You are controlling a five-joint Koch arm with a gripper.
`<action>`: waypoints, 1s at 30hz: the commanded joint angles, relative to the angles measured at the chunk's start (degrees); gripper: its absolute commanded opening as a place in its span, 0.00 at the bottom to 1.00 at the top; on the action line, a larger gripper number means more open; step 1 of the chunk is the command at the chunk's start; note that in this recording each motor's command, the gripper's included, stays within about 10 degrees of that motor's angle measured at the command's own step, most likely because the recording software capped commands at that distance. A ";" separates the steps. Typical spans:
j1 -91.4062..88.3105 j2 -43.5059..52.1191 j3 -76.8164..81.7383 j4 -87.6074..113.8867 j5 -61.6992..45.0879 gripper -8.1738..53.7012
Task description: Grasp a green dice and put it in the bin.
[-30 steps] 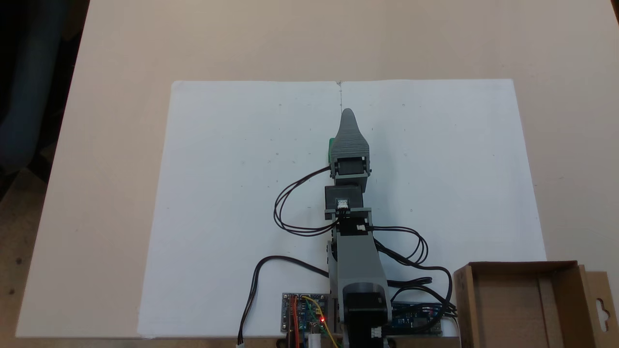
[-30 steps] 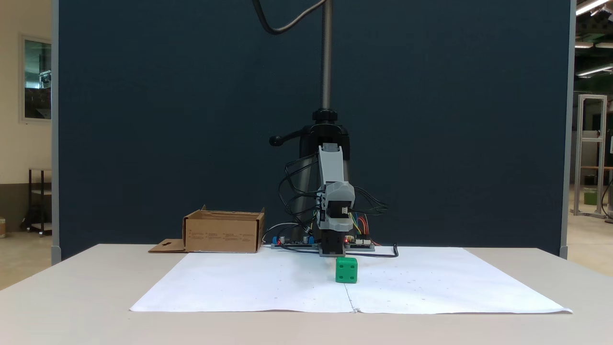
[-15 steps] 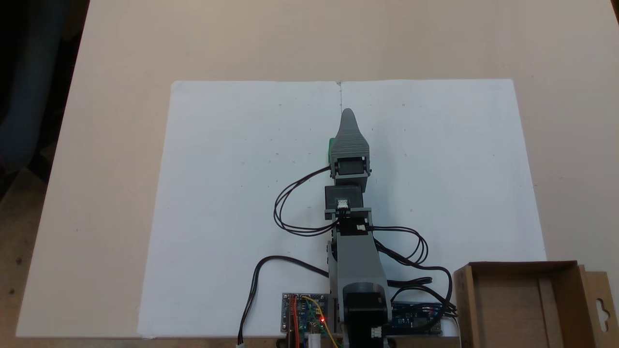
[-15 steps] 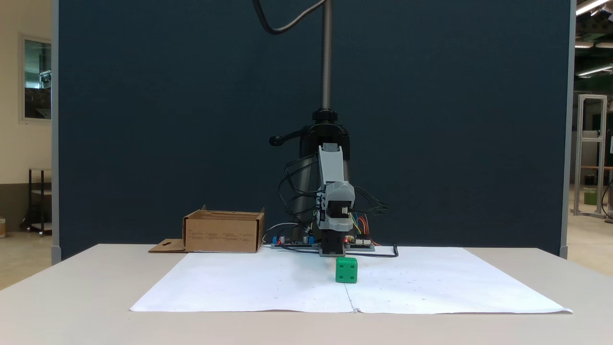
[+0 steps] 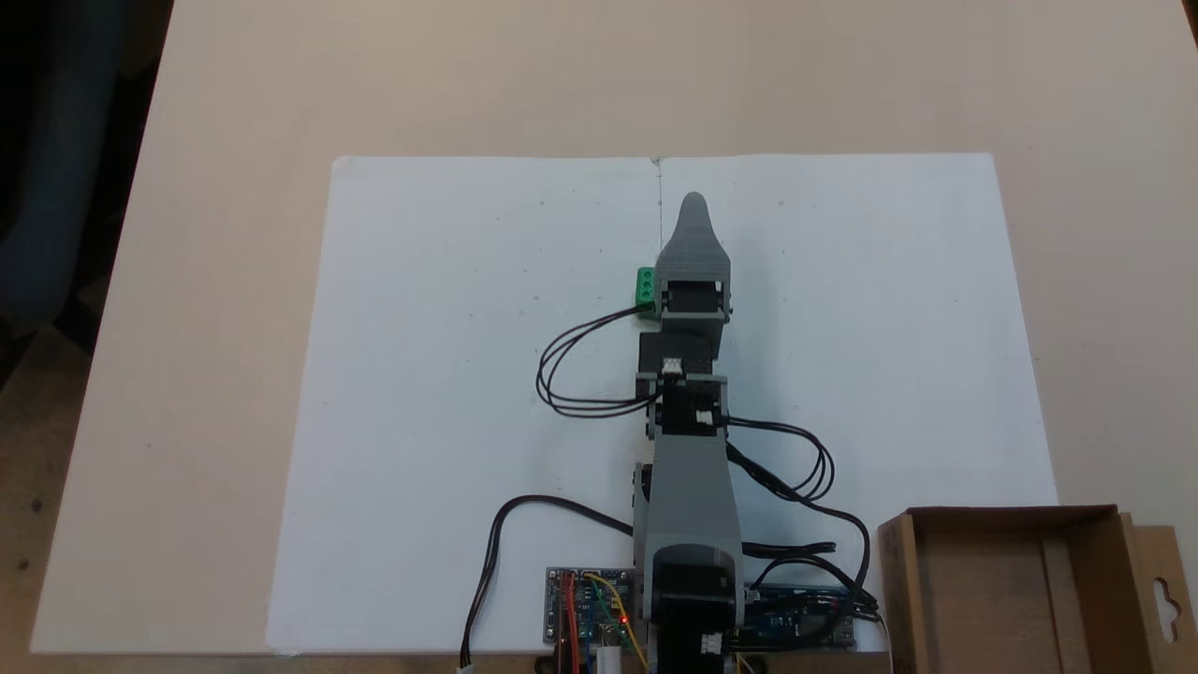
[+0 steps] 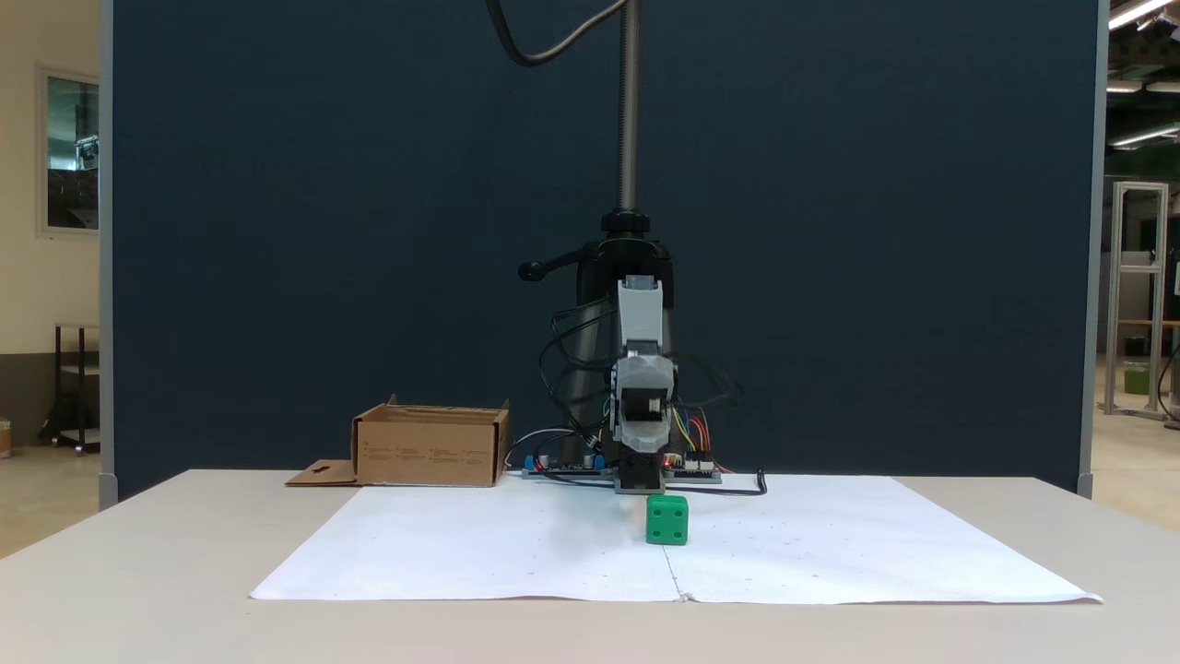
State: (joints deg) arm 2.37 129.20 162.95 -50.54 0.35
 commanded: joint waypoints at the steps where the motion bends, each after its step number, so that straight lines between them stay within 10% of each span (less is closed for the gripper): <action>1: 0.70 6.59 -5.36 7.82 -3.87 0.83; 30: -9.76 1.32 -49.13 105.21 10.81 0.83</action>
State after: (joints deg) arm -6.06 129.02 117.07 48.60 5.98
